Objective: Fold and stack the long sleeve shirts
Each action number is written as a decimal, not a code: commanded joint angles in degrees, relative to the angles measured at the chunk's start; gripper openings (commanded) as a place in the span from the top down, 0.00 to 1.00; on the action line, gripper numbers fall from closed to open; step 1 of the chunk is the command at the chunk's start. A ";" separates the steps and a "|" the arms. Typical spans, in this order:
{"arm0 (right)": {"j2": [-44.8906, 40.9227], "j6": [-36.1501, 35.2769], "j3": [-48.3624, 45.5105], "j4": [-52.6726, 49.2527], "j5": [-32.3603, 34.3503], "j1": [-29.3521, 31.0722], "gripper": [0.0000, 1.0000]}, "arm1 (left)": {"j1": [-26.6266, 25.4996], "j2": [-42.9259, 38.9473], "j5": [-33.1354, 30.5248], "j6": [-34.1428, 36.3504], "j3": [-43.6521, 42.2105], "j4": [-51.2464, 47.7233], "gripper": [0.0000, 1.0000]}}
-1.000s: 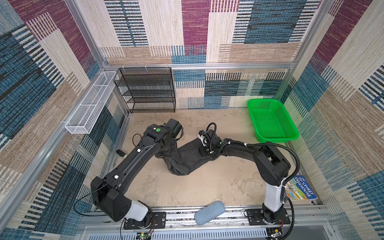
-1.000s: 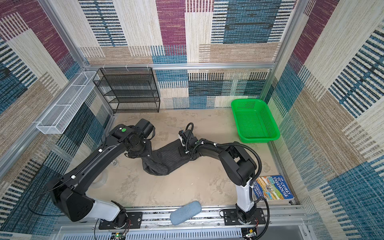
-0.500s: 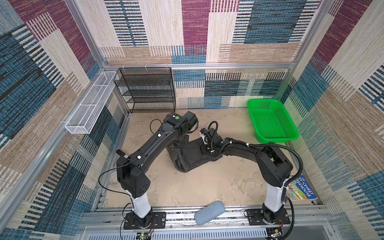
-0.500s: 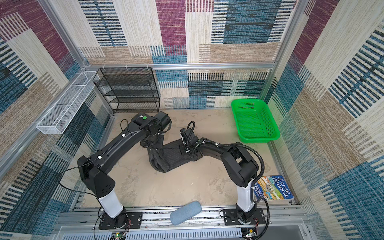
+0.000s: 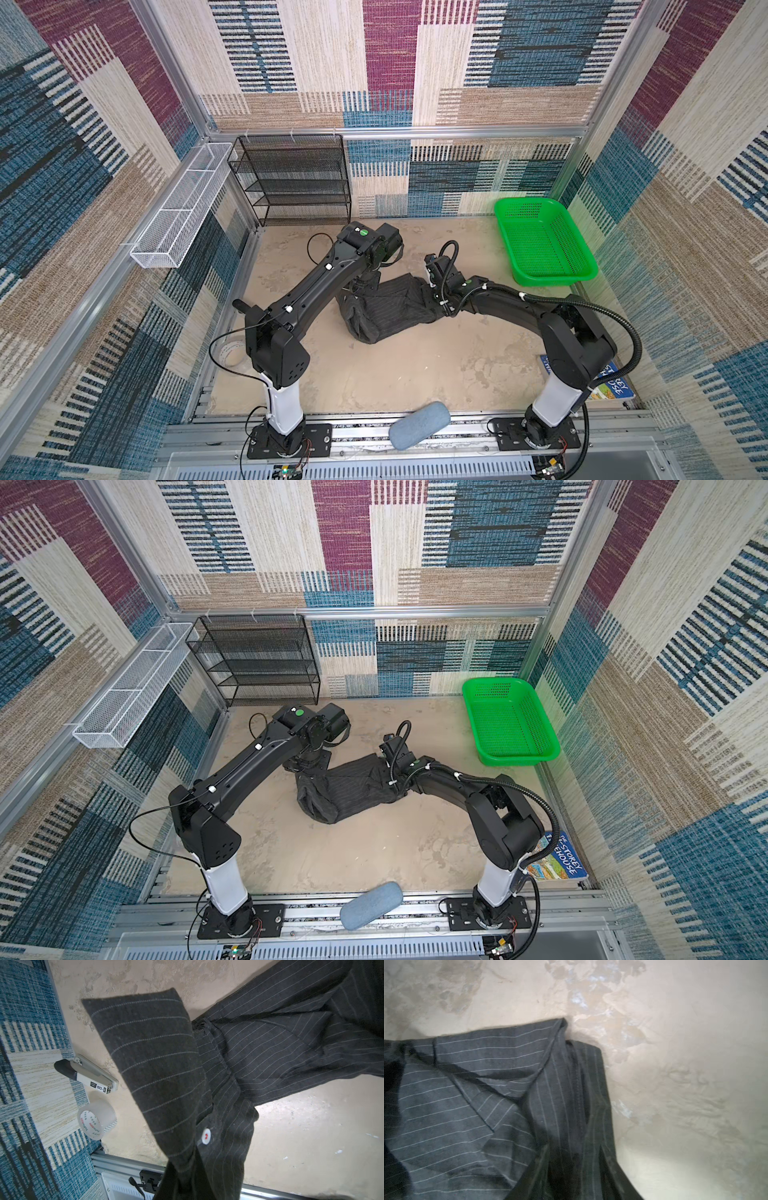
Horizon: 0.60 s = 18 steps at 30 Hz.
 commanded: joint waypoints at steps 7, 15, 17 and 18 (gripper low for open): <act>3.98 0.00 0.45 2.90 -6.15 -2.55 0.49 | 2.12 -1.45 -8.95 3.36 -5.45 -2.99 1.00; 5.76 1.02 1.74 4.24 -10.97 -2.36 0.50 | 7.84 -7.74 -13.07 5.76 -11.22 -2.92 1.00; 6.08 1.20 1.99 4.24 -11.59 -2.00 0.50 | 8.32 -8.12 -13.53 6.65 -11.20 -2.96 1.00; 6.37 1.33 2.15 4.15 -11.81 -1.70 0.50 | 8.34 -8.17 -13.60 7.02 -11.03 -2.95 1.00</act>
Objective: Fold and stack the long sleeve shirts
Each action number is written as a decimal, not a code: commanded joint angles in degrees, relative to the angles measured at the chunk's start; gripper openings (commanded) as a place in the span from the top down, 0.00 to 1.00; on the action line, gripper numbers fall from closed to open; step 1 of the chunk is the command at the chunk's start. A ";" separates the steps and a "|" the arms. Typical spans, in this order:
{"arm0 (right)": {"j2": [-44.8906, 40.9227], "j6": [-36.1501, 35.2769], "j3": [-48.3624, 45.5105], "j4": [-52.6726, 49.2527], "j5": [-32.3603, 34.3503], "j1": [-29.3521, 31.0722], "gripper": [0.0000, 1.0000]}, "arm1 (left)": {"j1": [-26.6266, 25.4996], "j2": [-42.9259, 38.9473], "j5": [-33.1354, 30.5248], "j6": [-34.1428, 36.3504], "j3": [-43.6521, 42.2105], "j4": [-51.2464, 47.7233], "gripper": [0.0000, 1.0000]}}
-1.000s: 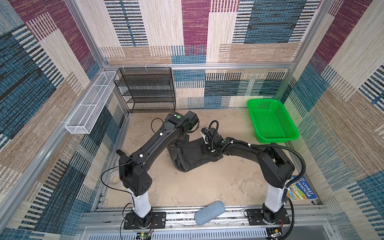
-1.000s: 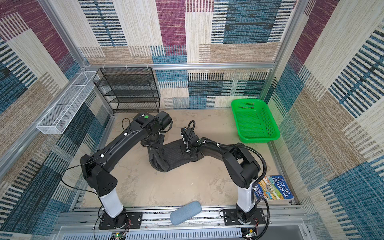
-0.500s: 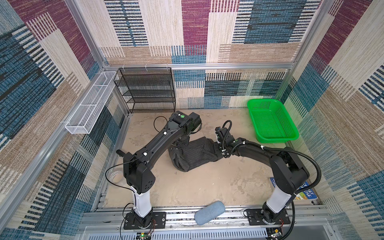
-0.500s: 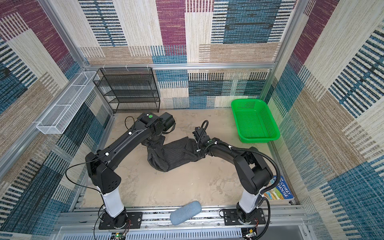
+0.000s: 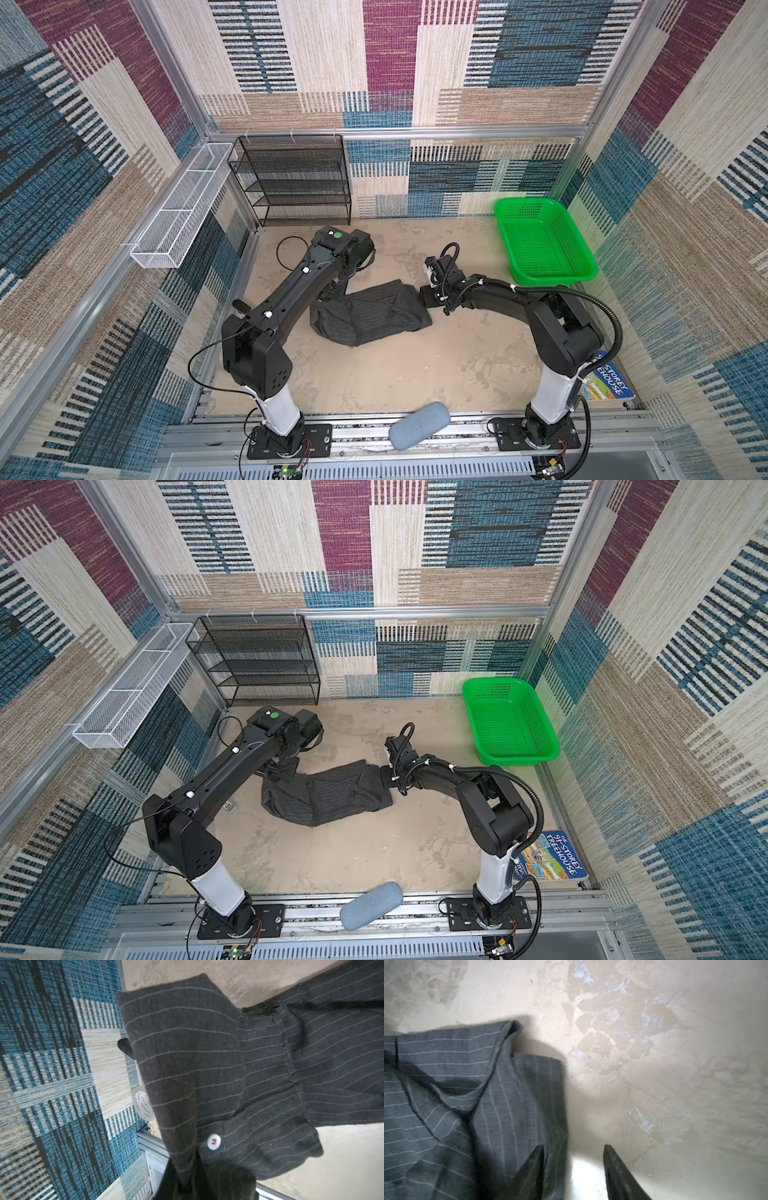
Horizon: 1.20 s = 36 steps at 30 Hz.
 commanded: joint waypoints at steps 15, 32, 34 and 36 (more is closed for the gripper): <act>-1.88 5.24 -2.47 3.60 -5.27 3.27 0.51 | -5.42 6.29 0.35 0.27 6.15 -0.56 1.00; -5.09 9.21 -6.92 7.27 -7.04 1.04 0.49 | -13.02 15.08 2.97 -1.48 16.49 -1.54 1.00; -5.32 9.54 -7.30 7.40 -6.84 0.78 0.49 | -13.99 16.09 3.75 -1.75 17.26 -1.56 1.00; -5.45 9.98 -7.71 7.86 -6.82 0.54 0.49 | -15.13 17.21 4.29 -2.13 17.79 -1.56 1.00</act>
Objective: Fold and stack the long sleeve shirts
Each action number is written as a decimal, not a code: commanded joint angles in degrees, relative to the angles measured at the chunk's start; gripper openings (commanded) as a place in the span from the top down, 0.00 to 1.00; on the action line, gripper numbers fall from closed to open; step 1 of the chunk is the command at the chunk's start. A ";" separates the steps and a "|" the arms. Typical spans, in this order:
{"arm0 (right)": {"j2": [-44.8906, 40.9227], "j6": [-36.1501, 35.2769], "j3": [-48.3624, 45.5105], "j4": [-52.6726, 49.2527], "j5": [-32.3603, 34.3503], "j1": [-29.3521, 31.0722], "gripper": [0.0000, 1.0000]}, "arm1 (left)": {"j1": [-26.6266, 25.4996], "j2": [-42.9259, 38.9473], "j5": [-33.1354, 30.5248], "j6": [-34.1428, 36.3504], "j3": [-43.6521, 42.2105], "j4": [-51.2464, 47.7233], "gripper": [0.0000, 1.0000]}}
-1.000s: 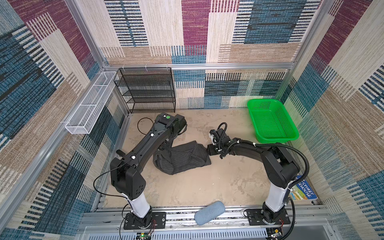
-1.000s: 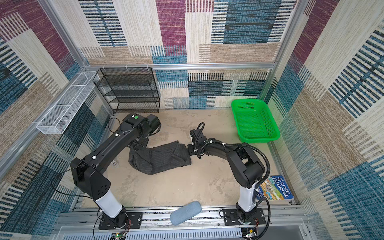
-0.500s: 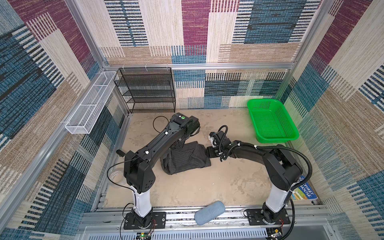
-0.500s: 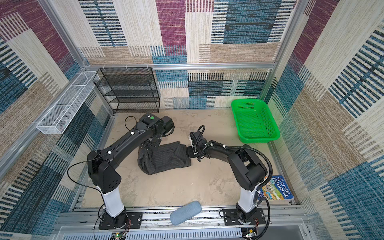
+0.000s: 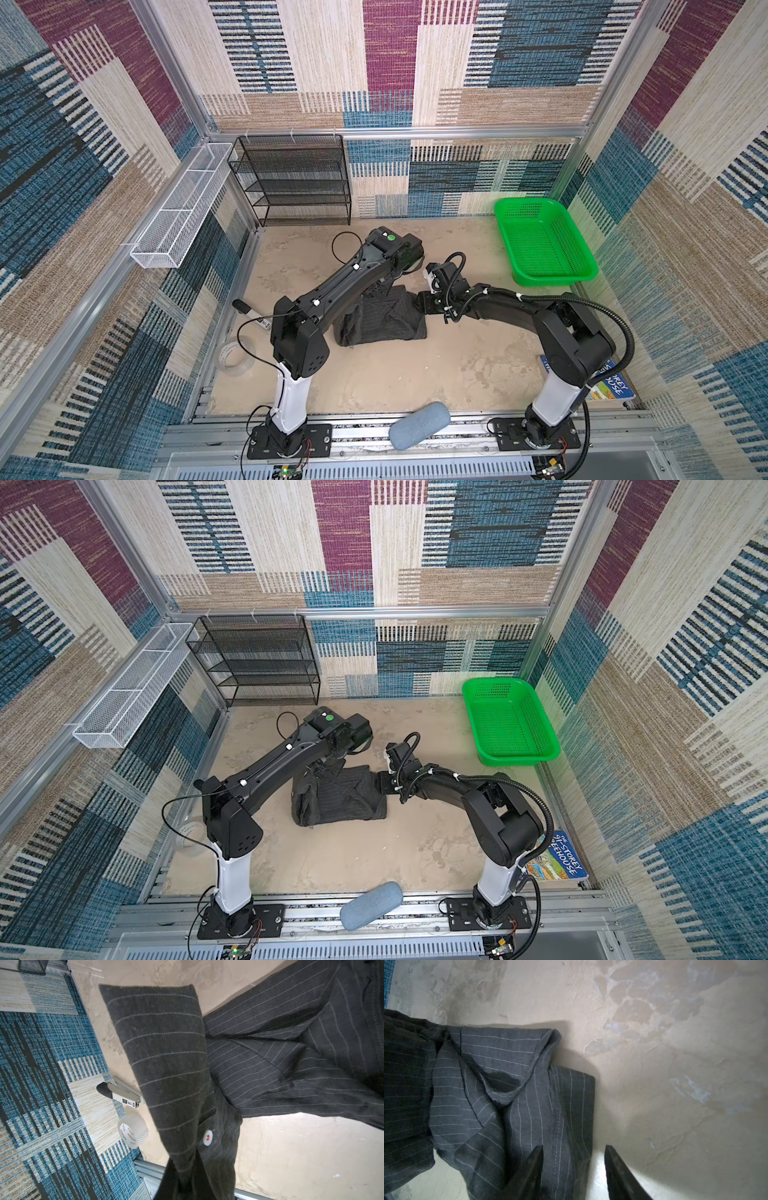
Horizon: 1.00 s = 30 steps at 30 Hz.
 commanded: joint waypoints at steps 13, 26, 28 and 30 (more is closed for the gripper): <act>-1.86 4.95 -3.81 2.27 4.72 -2.68 0.49 | -8.47 6.14 11.02 -6.95 12.46 -0.95 0.74; -11.88 5.49 -4.99 -5.81 11.19 -3.03 0.47 | -9.24 3.72 9.36 -10.66 15.44 -0.74 0.22; -13.98 5.26 -4.71 -7.69 10.97 -2.50 0.47 | -8.44 0.27 8.31 -11.26 13.29 -0.42 0.22; -15.79 5.16 -3.50 -10.35 12.45 -0.49 0.47 | -7.46 -4.22 7.90 -11.67 7.09 2.22 0.24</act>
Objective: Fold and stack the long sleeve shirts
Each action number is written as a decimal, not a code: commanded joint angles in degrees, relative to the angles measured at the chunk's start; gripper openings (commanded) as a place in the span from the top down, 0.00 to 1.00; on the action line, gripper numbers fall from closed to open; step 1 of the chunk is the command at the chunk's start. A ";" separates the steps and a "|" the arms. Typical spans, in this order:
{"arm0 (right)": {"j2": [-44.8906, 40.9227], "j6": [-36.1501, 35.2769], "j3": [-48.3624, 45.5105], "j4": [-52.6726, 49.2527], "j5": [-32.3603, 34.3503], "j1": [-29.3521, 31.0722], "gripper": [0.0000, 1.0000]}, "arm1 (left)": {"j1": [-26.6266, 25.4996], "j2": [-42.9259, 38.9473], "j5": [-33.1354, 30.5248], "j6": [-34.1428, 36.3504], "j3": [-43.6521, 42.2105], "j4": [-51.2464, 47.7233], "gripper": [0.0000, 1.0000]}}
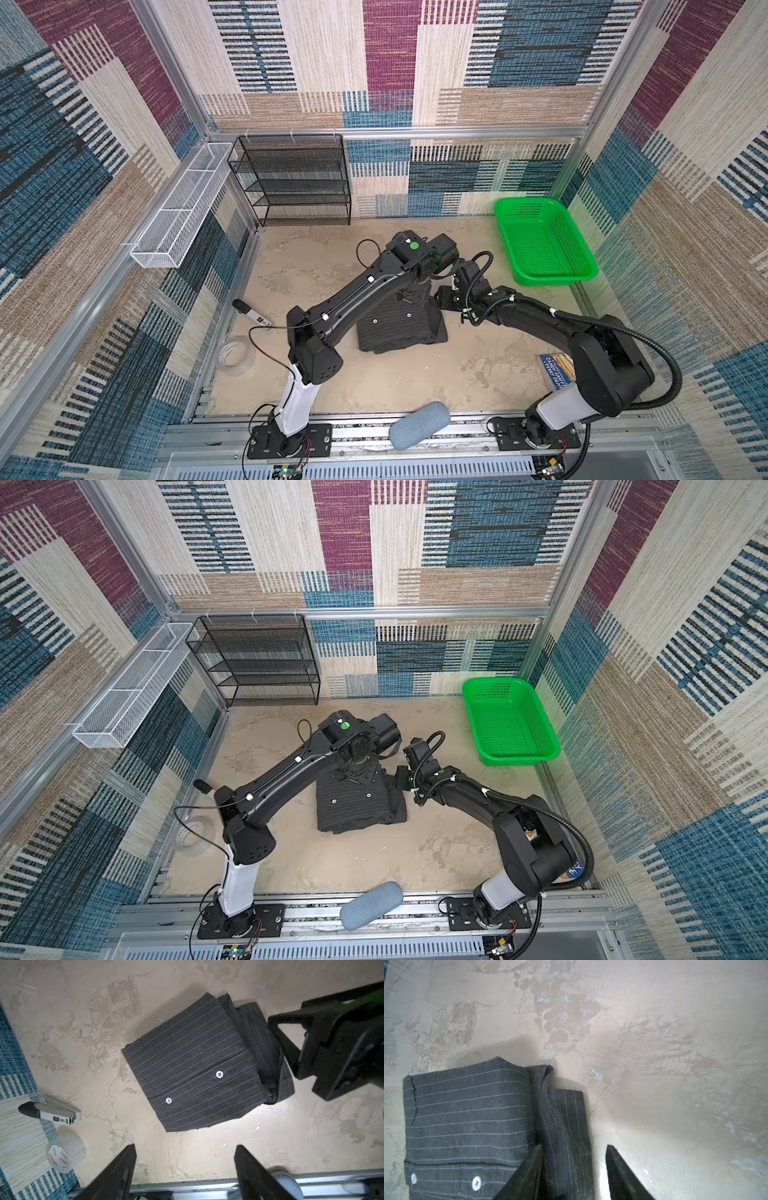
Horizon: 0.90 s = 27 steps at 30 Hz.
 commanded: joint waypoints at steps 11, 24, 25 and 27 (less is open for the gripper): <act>0.36 9.55 4.92 -9.93 3.46 14.78 0.57 | 18.03 -34.88 20.81 -4.87 -60.09 44.33 0.71; 5.49 12.57 1.07 -4.93 2.61 20.23 0.77 | 22.45 -21.69 32.12 -2.55 -62.48 60.54 0.88; 5.79 12.83 -0.33 -4.77 2.79 20.23 0.77 | 22.48 -20.71 32.75 -2.71 -62.65 61.51 0.88; 6.03 13.45 -4.25 -3.30 2.41 19.61 0.78 | 22.49 -18.50 34.00 -3.50 -63.65 63.71 0.90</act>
